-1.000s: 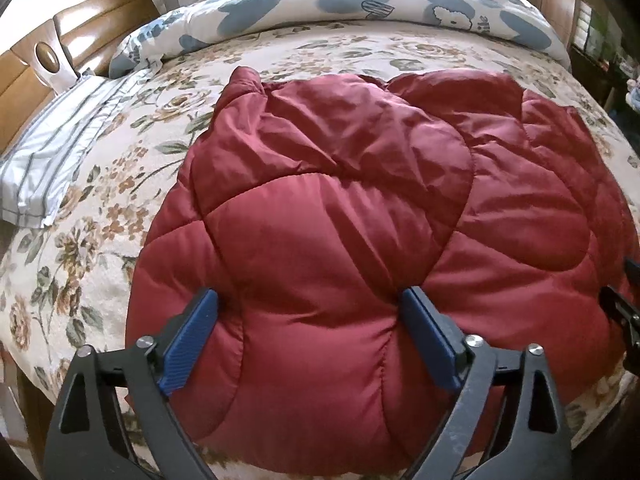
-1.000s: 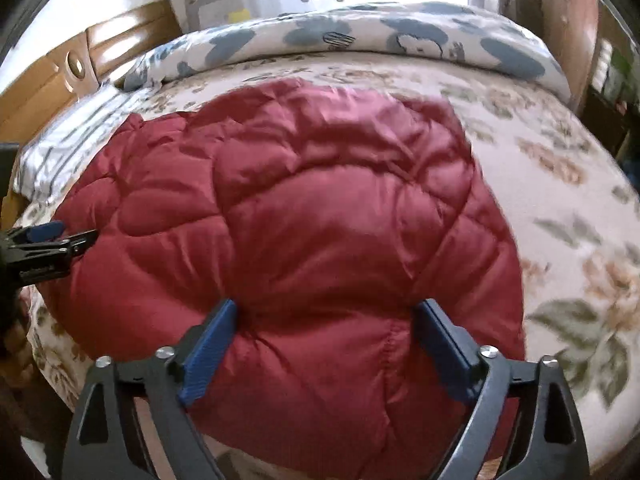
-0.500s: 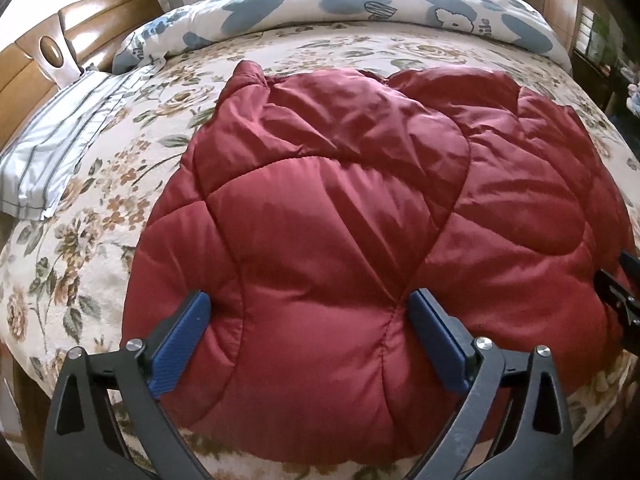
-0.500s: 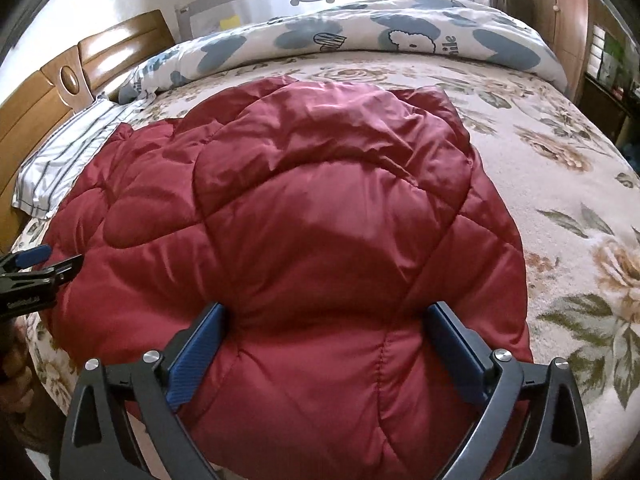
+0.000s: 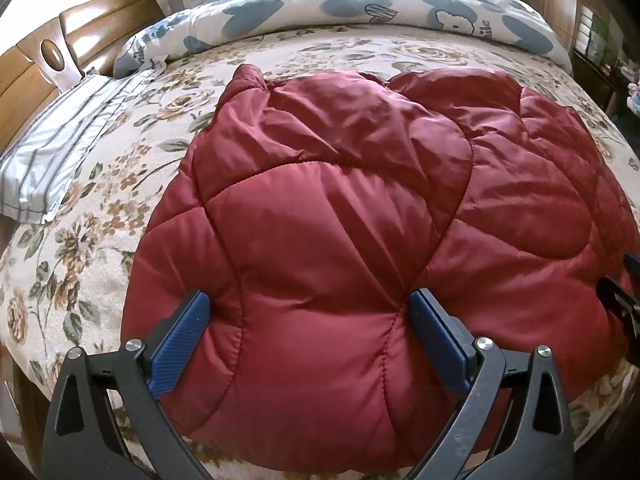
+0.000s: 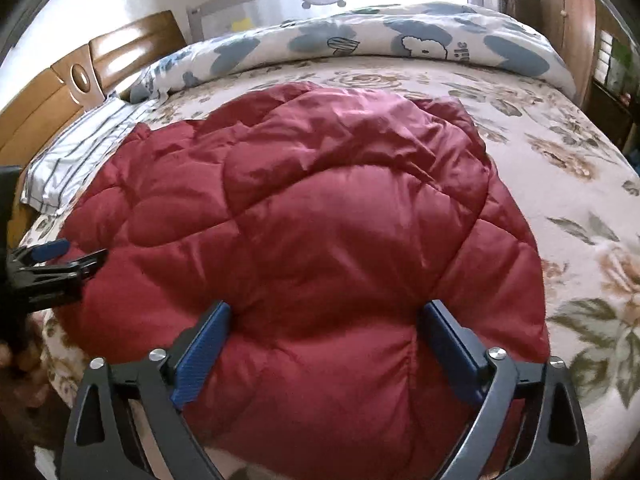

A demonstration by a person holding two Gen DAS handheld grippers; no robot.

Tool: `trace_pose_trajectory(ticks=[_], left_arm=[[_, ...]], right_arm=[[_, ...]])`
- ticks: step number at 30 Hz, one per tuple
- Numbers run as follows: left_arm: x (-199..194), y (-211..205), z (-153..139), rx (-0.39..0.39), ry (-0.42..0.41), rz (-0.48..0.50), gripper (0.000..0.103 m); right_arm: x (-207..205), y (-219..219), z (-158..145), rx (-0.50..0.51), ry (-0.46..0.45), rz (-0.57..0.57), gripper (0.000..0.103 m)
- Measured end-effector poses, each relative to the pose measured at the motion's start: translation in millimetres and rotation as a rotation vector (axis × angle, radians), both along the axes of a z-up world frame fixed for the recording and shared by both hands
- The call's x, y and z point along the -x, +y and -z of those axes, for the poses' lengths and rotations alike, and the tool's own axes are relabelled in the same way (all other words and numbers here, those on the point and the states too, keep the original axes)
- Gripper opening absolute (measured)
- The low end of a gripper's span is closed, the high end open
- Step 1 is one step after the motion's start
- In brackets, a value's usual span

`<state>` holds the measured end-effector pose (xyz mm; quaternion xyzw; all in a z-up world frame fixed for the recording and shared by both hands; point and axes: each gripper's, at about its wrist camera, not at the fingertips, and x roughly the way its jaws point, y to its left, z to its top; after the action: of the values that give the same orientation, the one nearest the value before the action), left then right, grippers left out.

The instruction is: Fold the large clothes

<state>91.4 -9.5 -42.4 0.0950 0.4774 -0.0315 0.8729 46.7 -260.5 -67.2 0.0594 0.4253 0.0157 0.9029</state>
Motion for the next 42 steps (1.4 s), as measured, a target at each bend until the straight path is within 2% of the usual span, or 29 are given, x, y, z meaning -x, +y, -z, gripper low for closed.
trace_pose_trajectory(ticks=[14, 21, 25, 30, 34, 39, 42], left_arm=[[2, 2, -1, 0.008, -0.013, 0.002, 0.102], [17, 12, -13, 0.043, -0.024, -0.008, 0.102], [30, 16, -18, 0.065, -0.028, 0.005, 0.102], [26, 13, -7, 0.055, -0.011, 0.013, 0.102], [24, 10, -5, 0.037, -0.013, 0.020, 0.103], [35, 15, -15, 0.066, 0.004, 0.023, 0.103], [47, 16, -21, 0.101, 0.042, 0.040, 0.103]], right_arm=[[-8, -6, -1, 0.000, 0.006, 0.022, 0.098], [1, -11, -10, -0.003, 0.006, 0.031, 0.094], [22, -7, -25, -0.006, -0.030, 0.014, 0.094], [23, -1, -10, 0.005, 0.020, -0.003, 0.095], [18, -4, 1, -0.001, 0.020, 0.001, 0.097], [23, -6, -9, -0.023, 0.031, 0.010, 0.095], [34, -5, -19, -0.050, 0.029, 0.006, 0.096]])
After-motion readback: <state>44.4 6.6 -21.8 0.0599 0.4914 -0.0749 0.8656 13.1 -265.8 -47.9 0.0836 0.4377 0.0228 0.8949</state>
